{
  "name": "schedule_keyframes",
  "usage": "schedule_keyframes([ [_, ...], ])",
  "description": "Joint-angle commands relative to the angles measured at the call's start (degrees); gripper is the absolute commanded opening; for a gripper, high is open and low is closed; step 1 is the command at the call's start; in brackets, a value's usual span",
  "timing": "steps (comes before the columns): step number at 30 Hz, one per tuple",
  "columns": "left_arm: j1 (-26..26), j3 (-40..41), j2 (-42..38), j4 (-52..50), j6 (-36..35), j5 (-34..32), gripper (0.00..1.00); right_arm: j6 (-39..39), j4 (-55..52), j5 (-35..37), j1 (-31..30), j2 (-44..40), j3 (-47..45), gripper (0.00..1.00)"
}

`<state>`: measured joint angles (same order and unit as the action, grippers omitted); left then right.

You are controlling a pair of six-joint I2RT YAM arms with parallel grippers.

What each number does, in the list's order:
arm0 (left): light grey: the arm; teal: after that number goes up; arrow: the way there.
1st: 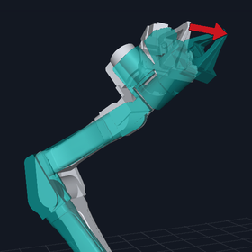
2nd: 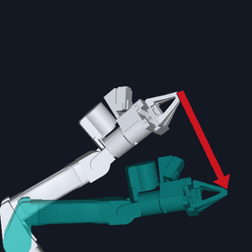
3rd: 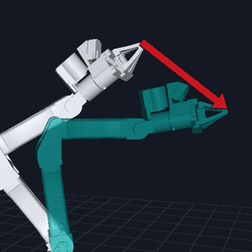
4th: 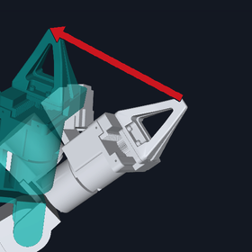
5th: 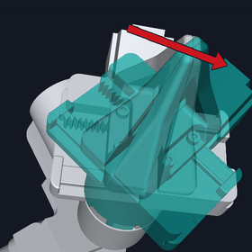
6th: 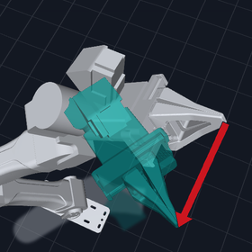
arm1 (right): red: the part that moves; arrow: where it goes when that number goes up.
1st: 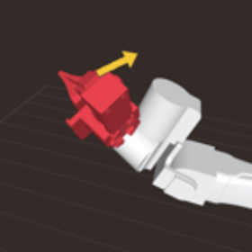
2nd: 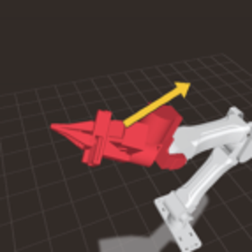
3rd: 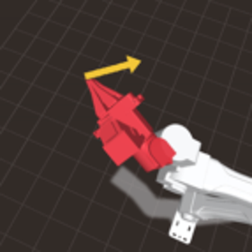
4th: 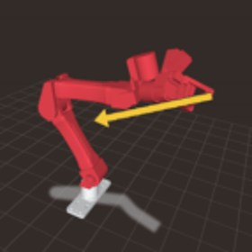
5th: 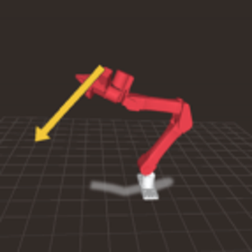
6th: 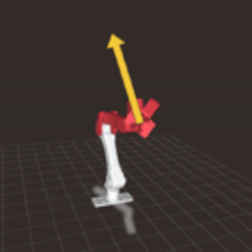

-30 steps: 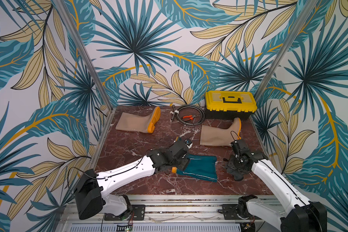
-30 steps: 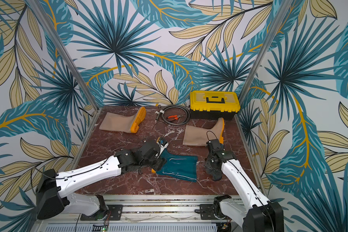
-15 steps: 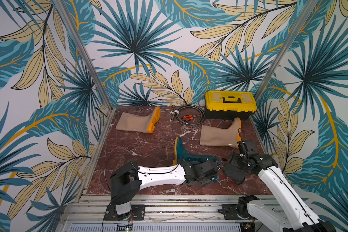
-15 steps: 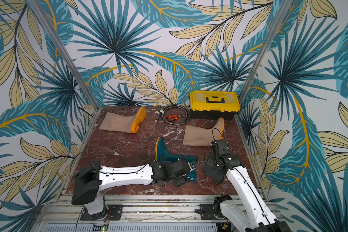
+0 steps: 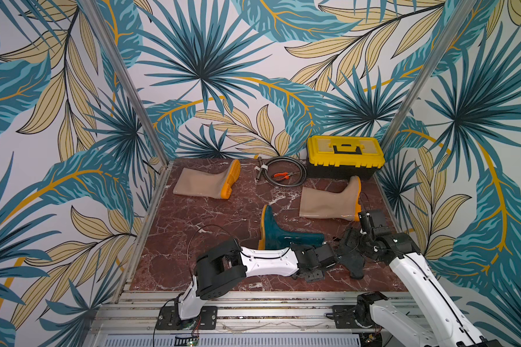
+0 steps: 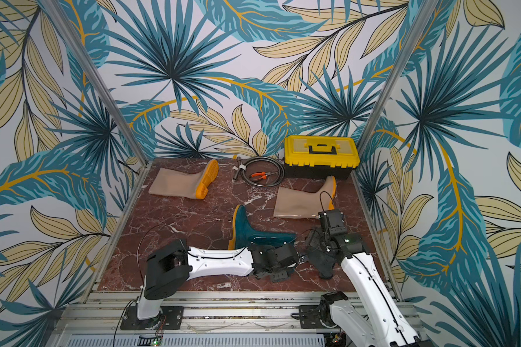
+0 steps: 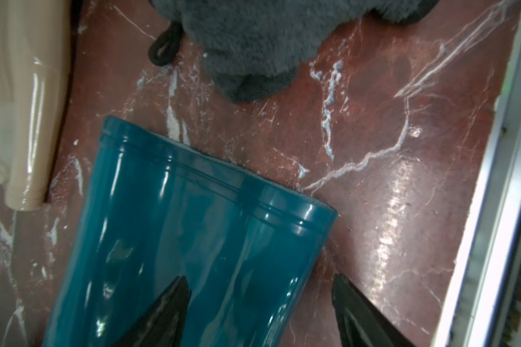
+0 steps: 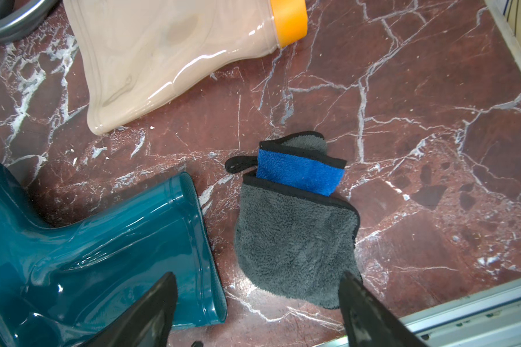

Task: Wipe the rubber boots with a cloth
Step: Pick up the rubber boot from the center of the board.

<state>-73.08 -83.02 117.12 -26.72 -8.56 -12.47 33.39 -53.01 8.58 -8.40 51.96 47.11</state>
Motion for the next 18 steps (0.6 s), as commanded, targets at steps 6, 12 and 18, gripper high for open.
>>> schedule_keyframes([
  [6,1.06,-4.19,6.51,0.53,-0.76,-10.29,0.46,1.68,1.95,-2.48,0.12,-0.50,-2.14,0.85],
  [12,7.95,3.12,-9.57,1.14,1.56,-9.75,0.01,2.64,3.48,-5.01,0.12,-2.71,-3.01,0.84],
  [18,20.82,10.03,-32.25,1.10,2.78,0.88,0.00,5.25,9.29,-11.86,0.05,-2.76,-4.20,0.77],
])
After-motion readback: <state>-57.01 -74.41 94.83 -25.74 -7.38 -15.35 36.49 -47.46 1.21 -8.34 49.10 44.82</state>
